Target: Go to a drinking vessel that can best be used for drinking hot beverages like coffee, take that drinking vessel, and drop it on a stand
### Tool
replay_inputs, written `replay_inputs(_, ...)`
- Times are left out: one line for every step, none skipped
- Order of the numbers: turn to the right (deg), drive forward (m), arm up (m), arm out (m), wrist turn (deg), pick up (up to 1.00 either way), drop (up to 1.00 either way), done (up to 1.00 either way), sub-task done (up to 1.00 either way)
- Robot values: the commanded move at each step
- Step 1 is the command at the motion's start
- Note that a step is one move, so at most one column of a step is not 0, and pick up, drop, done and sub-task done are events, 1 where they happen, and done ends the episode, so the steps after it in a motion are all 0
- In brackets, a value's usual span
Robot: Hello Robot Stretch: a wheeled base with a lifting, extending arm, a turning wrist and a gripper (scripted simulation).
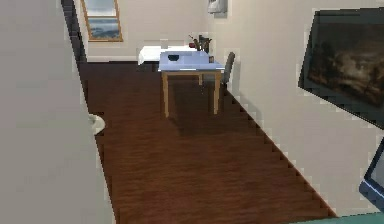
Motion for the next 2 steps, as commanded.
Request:
replay_inputs(42.0,0.00,0.00,0.00,0.0,0.00,0.00,0.00,0.00)
replay_inputs(0.0,0.20,0.00,0.00,0.0,0.00,0.00,0.00,0.00)
